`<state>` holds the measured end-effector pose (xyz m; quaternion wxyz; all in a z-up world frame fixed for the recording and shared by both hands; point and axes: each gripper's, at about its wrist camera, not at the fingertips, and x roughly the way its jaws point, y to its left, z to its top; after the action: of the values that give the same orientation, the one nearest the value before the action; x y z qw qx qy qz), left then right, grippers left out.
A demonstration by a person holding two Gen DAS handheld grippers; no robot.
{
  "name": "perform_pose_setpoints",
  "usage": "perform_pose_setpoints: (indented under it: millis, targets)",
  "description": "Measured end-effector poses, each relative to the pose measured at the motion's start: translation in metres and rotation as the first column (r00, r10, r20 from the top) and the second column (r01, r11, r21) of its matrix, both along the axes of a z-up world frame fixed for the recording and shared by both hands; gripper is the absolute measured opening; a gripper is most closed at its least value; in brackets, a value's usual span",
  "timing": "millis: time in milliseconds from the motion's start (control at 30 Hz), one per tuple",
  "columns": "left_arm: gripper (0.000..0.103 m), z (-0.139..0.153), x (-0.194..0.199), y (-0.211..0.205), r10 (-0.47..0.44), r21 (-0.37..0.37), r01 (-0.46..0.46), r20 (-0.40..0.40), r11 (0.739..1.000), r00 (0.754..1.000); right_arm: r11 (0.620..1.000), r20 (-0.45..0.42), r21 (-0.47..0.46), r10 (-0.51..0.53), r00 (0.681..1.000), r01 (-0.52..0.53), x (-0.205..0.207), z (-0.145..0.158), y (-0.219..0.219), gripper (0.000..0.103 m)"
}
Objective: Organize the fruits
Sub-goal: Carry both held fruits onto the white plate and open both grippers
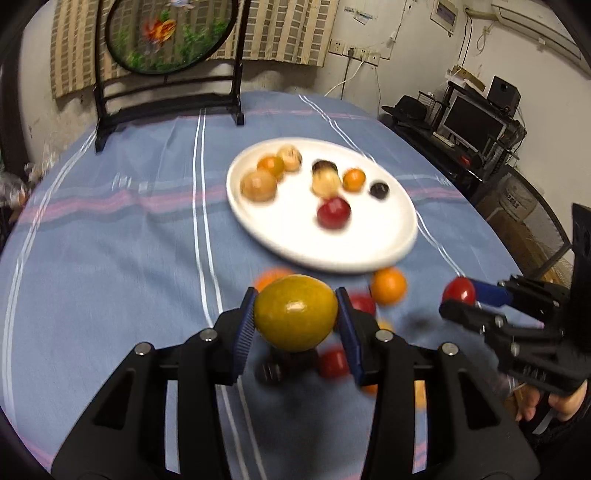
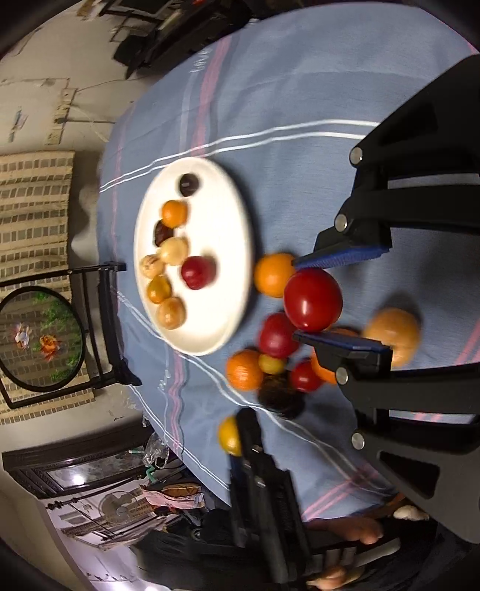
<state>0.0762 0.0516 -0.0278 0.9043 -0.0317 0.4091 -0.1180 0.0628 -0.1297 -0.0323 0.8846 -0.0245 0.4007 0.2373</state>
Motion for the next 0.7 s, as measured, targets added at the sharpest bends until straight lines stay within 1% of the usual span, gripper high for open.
perform_pose_setpoints:
  millis: [67, 133, 167, 267, 367, 533, 700]
  targets:
    - [0.043, 0.011, 0.035, -0.004, -0.005, 0.014, 0.005, -0.006, 1.000, 1.000, 1.000, 0.012, -0.029, -0.004, 1.000, 0.005, 0.022, 0.005, 0.003, 0.033]
    - [0.043, 0.016, 0.063, -0.008, 0.002, 0.015, -0.002, -0.013, 1.000, 1.000, 0.996, 0.038, -0.080, -0.029, 0.999, 0.032, 0.050, 0.008, 0.006, 0.033]
    - [0.043, 0.017, 0.079, -0.012, 0.004, 0.021, -0.004, -0.022, 1.000, 1.000, 0.995, 0.043, -0.088, -0.043, 0.998, 0.047, 0.068, 0.008, 0.006, 0.033]
    - [0.043, 0.009, 0.123, -0.025, 0.015, 0.042, -0.013, -0.053, 0.999, 0.998, 0.993, 0.029, -0.096, -0.064, 0.998, 0.066, 0.102, 0.003, 0.004, 0.033]
    - [0.043, -0.007, 0.153, -0.035, 0.026, 0.043, -0.022, -0.096, 0.999, 0.995, 0.992, -0.007, -0.105, -0.075, 0.997, 0.074, 0.131, -0.011, 0.005, 0.033]
    - [0.043, -0.029, 0.179, -0.041, 0.029, 0.044, -0.023, -0.145, 0.999, 0.989, 0.992, -0.050, -0.106, -0.080, 0.996, 0.074, 0.159, -0.025, 0.005, 0.033]
    - [0.044, -0.034, 0.193, -0.047, 0.011, 0.039, -0.004, -0.159, 0.999, 0.987, 0.991, -0.072, -0.110, -0.084, 0.994, 0.076, 0.174, -0.031, 0.008, 0.034]
